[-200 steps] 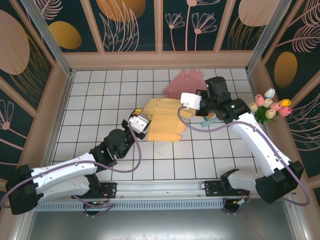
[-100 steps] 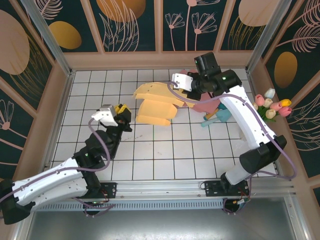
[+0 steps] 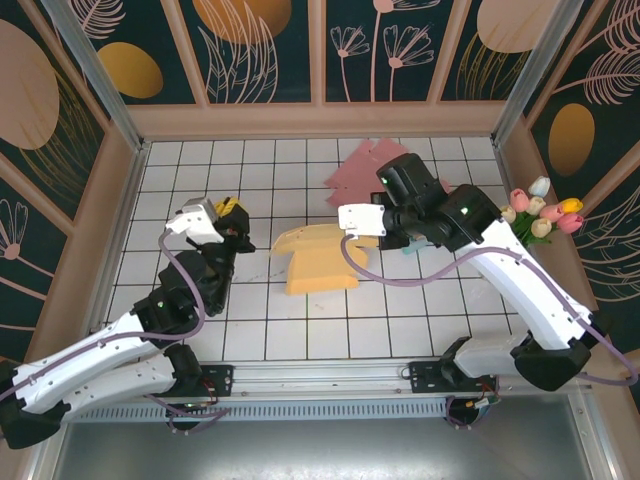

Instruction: Fold the paper box

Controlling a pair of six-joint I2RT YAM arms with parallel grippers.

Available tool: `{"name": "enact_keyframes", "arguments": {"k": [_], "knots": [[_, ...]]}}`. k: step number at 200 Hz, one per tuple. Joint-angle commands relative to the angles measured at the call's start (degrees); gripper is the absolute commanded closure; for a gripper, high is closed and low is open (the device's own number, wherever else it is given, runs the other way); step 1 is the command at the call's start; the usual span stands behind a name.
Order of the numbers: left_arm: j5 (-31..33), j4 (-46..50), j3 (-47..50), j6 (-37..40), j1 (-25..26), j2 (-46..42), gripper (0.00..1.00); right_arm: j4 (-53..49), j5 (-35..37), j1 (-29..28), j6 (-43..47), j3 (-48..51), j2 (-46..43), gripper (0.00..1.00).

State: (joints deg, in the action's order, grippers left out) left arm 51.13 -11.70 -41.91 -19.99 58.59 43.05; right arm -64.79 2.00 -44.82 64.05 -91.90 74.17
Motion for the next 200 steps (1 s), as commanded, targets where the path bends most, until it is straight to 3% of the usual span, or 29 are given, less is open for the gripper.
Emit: {"name": "enact_keyframes", "arguments": {"k": [1,41,66,87,108,133,166,200], "knots": [[0.99,5.72,-1.07,-2.68,-0.03,-1.97,0.81,-4.83,-0.86,-1.03,-1.92,2.30,3.39,1.00],[1.56,6.61,-1.35,-2.38,-0.06,1.19,0.80,-5.45,0.43,1.57,-2.57,0.78,15.39,1.00],[1.45,4.44,0.84,-0.38,-1.25,4.58,0.80,3.67,1.20,5.24,2.42,1.23,19.98,1.00],[-5.50,3.47,2.08,-1.54,-6.21,7.53,0.80,12.06,-0.81,7.54,6.04,2.26,23.20,1.00],[-19.66,0.53,3.57,-5.83,-12.60,11.86,0.80,15.68,-5.12,9.74,6.43,1.81,27.84,1.00],[-32.52,-6.52,4.91,-11.37,-15.68,19.28,0.80,18.94,-6.74,12.04,6.36,2.75,32.98,1.00],[-40.60,-13.00,4.58,-16.73,-16.87,29.51,0.82,20.82,-10.42,14.92,6.61,5.36,35.86,1.00],[-40.10,-18.81,5.70,-18.35,-16.85,35.23,0.83,23.14,-14.79,18.12,6.62,9.80,34.74,1.00]]}}
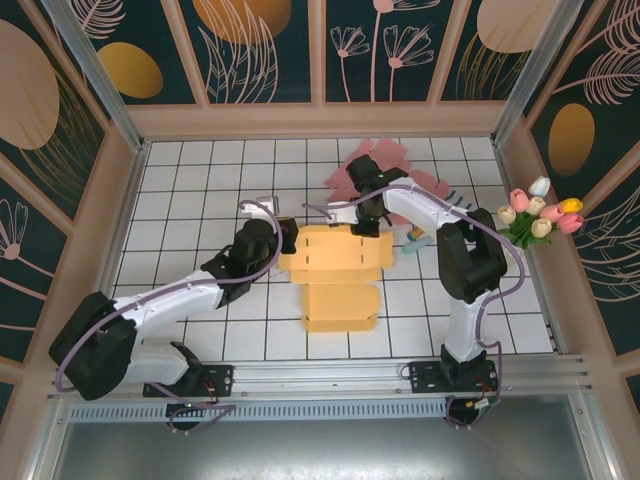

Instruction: Fold the paper box

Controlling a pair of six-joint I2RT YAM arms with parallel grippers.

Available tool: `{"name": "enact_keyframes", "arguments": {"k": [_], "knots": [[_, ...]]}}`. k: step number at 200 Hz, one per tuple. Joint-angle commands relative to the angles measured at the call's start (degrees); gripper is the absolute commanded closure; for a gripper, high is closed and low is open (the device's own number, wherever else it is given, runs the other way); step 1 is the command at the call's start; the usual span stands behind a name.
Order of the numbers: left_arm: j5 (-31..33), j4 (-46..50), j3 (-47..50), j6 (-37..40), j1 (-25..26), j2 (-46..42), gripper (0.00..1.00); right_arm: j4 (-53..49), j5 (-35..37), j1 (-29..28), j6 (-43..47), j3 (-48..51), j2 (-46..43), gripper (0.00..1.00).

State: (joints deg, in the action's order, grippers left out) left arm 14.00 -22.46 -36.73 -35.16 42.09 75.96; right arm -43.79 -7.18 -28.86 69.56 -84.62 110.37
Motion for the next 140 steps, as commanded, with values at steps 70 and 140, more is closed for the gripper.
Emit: {"name": "enact_keyframes", "arguments": {"k": [70,140], "knots": [[-9.67,-13.91,-1.63,-5.55,-2.51,15.63,0.84,8.82,-11.31,5.62,2.65,13.19,-8.95,1.00],[-9.87,-16.44,-0.78,-6.05,-3.93,17.11,0.87,14.02,-14.44,6.72,3.88,18.14,-14.49,1.00]]}}
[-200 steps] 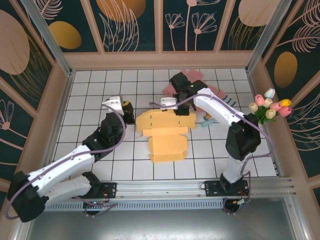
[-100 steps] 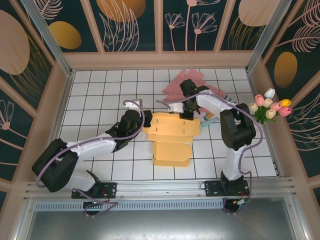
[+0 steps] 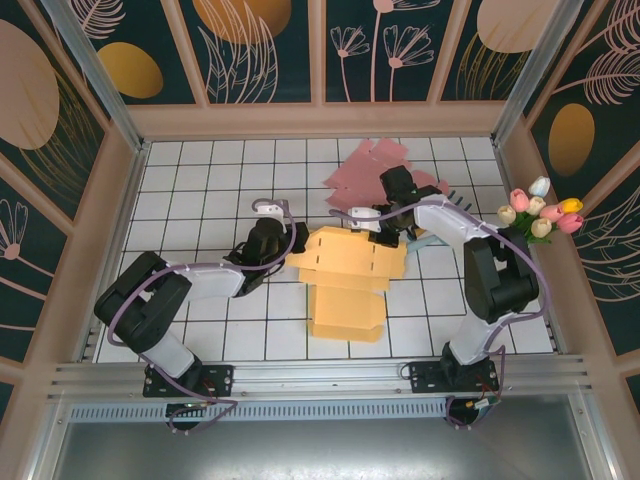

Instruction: Fold the paper box

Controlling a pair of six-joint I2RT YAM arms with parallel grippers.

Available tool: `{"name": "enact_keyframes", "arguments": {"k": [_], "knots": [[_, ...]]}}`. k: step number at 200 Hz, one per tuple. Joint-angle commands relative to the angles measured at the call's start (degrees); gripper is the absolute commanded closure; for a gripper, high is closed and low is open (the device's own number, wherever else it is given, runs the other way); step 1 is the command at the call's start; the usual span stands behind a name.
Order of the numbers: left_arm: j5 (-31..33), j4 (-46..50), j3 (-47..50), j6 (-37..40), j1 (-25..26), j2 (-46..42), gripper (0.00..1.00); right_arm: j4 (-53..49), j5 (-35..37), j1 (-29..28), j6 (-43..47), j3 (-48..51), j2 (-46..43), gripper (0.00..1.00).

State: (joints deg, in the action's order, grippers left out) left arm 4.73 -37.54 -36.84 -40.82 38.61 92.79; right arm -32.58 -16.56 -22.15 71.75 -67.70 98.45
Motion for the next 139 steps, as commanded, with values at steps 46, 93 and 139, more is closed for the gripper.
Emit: {"name": "enact_keyframes", "arguments": {"k": [46,93,139], "knots": [[-12.07,-3.23,-2.49,2.22,0.23,2.74,0.90,4.13,-4.25,0.01,-1.98,0.72,-2.37,1.00],[-12.86,1.98,-9.17,5.85,4.33,7.52,0.92,5.62,-4.00,-0.26,-1.53,2.28,-3.54,1.00],[-5.33,5.93,-10.13,6.19,4.24,6.11,0.93,8.31,-3.46,-0.19,-0.69,4.99,-5.70,1.00]]}}
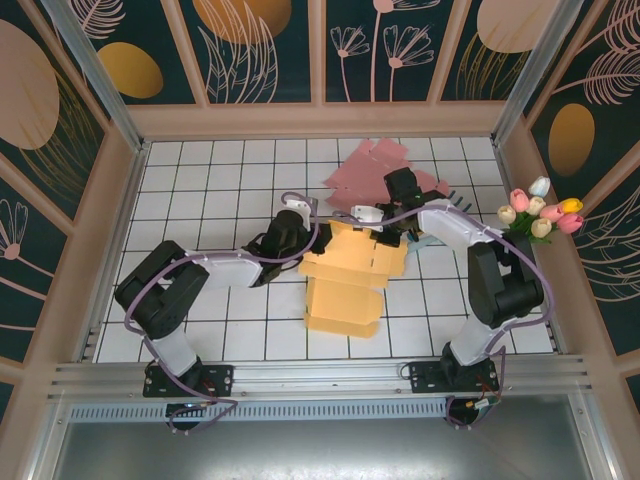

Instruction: Fold the paper box

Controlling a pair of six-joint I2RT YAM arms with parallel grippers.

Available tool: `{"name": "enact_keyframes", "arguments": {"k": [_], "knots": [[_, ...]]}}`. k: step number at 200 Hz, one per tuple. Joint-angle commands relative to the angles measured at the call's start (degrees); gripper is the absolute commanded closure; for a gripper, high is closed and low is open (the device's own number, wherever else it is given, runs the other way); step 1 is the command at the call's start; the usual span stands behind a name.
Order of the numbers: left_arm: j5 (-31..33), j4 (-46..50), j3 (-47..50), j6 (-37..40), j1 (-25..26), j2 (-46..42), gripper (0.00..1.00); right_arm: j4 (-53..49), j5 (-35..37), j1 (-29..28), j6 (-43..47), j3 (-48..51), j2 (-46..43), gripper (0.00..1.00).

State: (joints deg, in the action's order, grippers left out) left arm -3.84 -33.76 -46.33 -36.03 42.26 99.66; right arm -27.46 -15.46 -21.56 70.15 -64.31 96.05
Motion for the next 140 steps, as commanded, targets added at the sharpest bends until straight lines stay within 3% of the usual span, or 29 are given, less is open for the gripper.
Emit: {"name": "enact_keyframes", "arguments": {"k": [1,45,83,115,140], "knots": [[3.45,2.18,-0.58,1.40,0.61,-0.86,0.93,3.29,-4.52,-0.77,0.93,1.67,-3.36,1.00],[5.90,2.98,8.00,1.67,0.68,-7.28,0.90,5.94,-0.80,-1.14,1.41,3.73,-3.51,1.00],[7.00,4.09,13.83,1.33,0.67,-10.37,0.77,7.03,0.38,-1.46,0.87,4.33,-4.46,1.00],[3.84,2.59,16.91,-1.74,0.72,-12.65,0.60,8.10,1.55,-1.55,0.78,5.34,-5.69,1.00],[5.14,3.44,18.16,-3.23,0.96,-15.23,0.58,8.90,2.01,-1.60,0.78,5.87,-6.43,1.00]]}}
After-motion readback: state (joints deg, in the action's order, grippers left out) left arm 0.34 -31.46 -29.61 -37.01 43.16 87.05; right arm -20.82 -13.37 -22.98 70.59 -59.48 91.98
